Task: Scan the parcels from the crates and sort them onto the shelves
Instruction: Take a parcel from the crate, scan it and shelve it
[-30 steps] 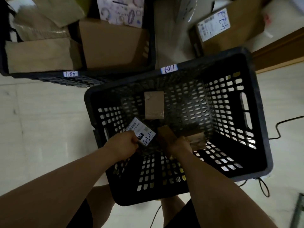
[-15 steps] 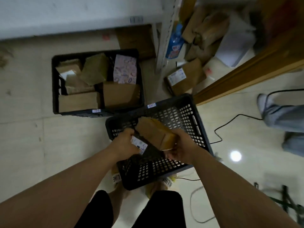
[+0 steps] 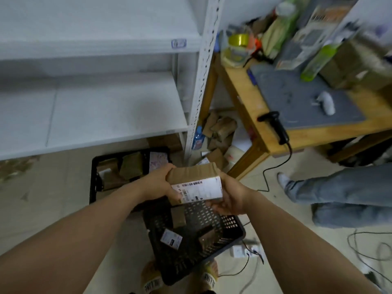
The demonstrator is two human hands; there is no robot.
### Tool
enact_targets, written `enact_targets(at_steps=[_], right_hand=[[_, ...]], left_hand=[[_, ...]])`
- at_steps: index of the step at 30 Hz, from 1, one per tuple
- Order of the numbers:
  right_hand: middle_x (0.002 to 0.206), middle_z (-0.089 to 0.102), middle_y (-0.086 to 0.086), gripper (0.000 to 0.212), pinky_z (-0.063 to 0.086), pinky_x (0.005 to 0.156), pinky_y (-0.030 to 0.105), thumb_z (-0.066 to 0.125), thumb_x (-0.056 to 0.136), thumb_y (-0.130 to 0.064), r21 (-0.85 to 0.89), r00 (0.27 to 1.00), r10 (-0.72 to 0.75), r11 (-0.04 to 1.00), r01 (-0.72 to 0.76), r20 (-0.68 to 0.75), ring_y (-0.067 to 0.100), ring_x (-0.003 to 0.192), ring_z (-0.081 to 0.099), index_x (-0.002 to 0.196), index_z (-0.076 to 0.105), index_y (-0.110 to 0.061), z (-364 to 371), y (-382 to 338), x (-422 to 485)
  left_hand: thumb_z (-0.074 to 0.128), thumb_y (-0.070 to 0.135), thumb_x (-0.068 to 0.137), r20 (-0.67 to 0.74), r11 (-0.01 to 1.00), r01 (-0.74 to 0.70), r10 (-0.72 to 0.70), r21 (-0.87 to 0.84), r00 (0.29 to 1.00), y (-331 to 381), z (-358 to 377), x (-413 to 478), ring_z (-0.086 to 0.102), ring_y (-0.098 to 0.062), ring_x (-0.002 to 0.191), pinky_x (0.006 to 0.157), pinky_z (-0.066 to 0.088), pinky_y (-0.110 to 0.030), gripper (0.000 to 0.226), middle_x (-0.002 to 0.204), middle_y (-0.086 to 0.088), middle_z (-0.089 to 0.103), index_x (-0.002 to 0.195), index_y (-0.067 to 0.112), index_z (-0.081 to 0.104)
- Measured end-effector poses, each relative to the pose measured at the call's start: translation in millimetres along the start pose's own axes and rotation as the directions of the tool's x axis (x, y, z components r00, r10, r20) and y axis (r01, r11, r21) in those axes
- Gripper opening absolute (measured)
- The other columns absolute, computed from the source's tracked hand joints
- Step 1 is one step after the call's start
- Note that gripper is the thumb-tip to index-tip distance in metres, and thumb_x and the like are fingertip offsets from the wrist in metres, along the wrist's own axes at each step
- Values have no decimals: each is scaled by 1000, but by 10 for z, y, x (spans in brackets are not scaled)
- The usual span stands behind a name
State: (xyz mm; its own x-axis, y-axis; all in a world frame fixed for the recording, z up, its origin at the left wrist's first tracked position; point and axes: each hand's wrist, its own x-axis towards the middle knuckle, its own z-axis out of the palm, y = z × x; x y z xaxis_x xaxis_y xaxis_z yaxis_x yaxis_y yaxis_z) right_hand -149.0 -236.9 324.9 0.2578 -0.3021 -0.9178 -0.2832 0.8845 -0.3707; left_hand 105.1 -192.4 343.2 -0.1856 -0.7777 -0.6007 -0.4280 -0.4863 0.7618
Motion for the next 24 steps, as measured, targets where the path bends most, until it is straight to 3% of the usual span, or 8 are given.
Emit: enact_targets(at_steps=[3,5,8,11,14,17,19,24], right_hand=[[97,77,10,89,55,83,37,26,89,-84,-111,979,-191,977,183,-73,28,98,71,114,74,-13,95,-232,-375],[88,76,6,79,54,79,36,31,91,-80,-86,948,-303,952,295,-93,25,95,70,110,73,-15,95,-383,-529],[96,73,7,59,53,80,34,47,90,-73,-76,919,-392,919,387,-53,24,96,65,102,72,-21,113,-592,-784],[104,71,5,53,51,87,34,64,83,-65,-187,909,-418,891,413,14,22,101,62,115,70,-23,69,-763,-897],[113,75,5,59,53,92,37,77,85,-45,-233,907,-416,877,421,70,20,101,67,137,57,-23,-45,-922,-900],[113,75,9,50,54,99,42,74,89,-35,-190,900,-423,880,435,102,24,106,69,134,58,-21,-194,-1037,-935],[117,74,10,46,51,105,46,72,90,-33,-127,894,-430,887,444,127,27,113,69,133,59,-19,-294,-1081,-956],[125,69,16,47,56,95,47,72,88,-28,-36,898,-372,920,391,235,35,117,66,133,60,-18,-517,-1058,-864]], left_hand=[[90,2,60,34,959,53,-45,-280,998,139,-169,-166,72,-21,104,92,58,-40,88,115,-6,73,137,12,48],[99,21,50,32,954,61,-54,-292,998,236,-255,-253,71,-26,108,99,54,-48,102,117,-4,74,138,18,47],[96,39,54,63,957,56,-39,-284,997,343,-313,-322,71,-27,107,96,53,-49,94,119,-6,74,134,17,51],[88,37,69,63,961,10,8,-277,998,520,-278,-415,71,-22,91,79,50,-37,71,114,-10,75,129,12,59],[88,38,66,15,943,-19,25,-331,1000,700,-206,-476,71,-33,102,95,51,-50,75,115,-14,74,130,10,59],[92,41,61,-123,879,-99,46,-466,991,870,-100,-465,67,-37,114,105,48,-55,70,114,-12,75,120,16,65],[77,40,77,-182,815,-146,51,-560,982,952,-21,-426,66,-34,116,106,47,-54,54,118,-9,74,124,18,65],[73,19,87,-251,714,-160,-22,-681,968,1175,289,-252,68,-29,108,87,53,-45,43,121,-9,72,128,18,60]])
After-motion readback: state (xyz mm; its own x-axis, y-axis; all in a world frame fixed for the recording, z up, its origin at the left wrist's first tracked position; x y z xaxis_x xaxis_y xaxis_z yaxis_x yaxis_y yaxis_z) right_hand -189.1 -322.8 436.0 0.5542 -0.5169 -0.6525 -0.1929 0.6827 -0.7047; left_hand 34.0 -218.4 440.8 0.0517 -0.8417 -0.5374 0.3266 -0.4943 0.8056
